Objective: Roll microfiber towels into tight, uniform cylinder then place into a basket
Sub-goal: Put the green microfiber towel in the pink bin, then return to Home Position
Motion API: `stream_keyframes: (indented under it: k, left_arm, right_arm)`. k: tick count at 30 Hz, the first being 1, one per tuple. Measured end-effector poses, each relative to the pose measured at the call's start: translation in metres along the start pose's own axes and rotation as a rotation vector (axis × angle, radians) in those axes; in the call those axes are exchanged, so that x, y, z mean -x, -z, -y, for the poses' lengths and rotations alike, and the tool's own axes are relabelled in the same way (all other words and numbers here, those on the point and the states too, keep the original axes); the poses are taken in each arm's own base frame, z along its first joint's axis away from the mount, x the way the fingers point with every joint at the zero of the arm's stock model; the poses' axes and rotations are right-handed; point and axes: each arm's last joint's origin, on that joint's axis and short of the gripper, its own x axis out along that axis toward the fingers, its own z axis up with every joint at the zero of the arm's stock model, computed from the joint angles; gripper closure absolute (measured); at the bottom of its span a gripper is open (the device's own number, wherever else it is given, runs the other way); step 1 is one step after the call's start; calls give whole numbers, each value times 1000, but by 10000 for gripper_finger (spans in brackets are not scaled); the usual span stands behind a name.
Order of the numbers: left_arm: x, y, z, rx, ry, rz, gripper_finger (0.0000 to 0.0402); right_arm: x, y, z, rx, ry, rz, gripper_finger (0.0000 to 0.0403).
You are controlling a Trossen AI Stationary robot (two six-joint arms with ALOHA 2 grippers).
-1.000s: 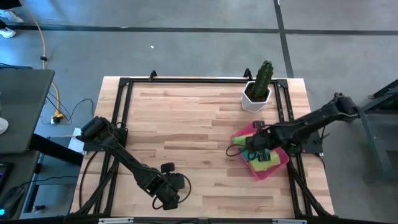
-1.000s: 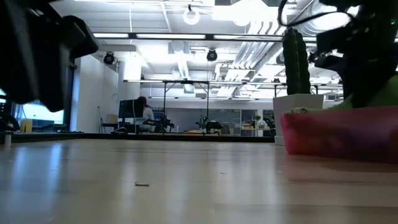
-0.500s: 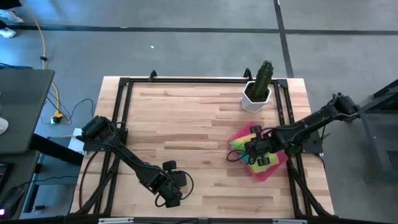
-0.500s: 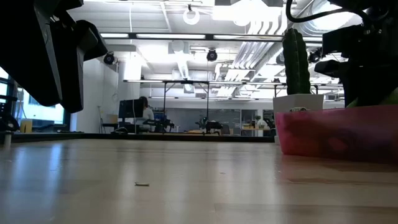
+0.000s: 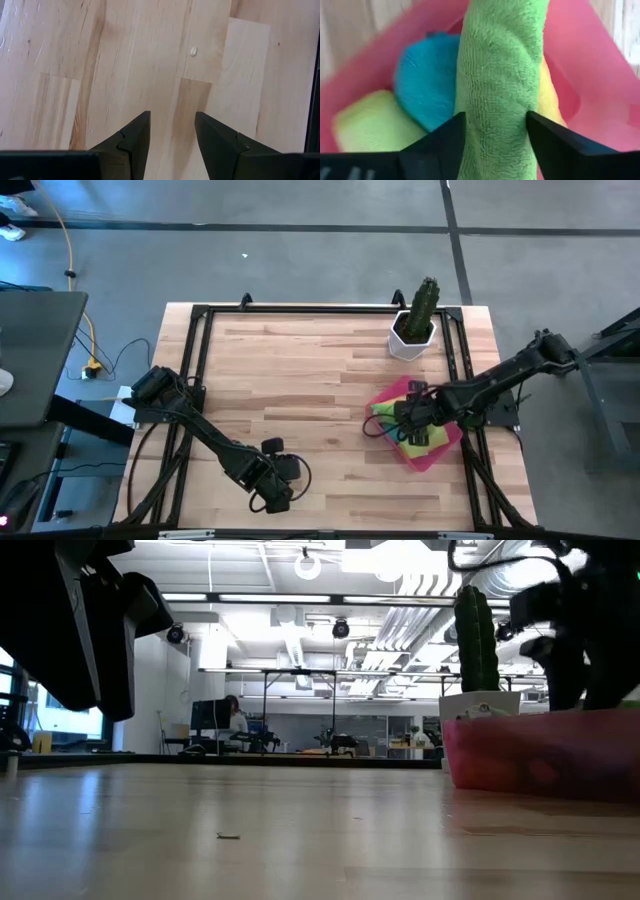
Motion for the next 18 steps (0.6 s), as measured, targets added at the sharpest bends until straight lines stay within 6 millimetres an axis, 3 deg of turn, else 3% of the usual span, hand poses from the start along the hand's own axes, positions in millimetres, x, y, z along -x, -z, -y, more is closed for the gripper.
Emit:
stream_keyframes:
  k: [4, 10, 13, 18]
  left_arm:
    - [6, -2, -6, -18, -12, -14, 257]
    - [31, -12, -23, -29, -53, 36, 257]
    - [56, -12, -34, -59, -104, 87, 257]
    - [114, -6, -55, -74, -170, 216, 257]
  right_arm:
    - [22, -11, 0, -55, -23, -10, 180]
    - [57, -30, 1, -59, -54, 66, 177]
    - [70, -33, 1, -38, -71, 136, 177]
    - [83, -17, 9, -74, -12, 271, 176]
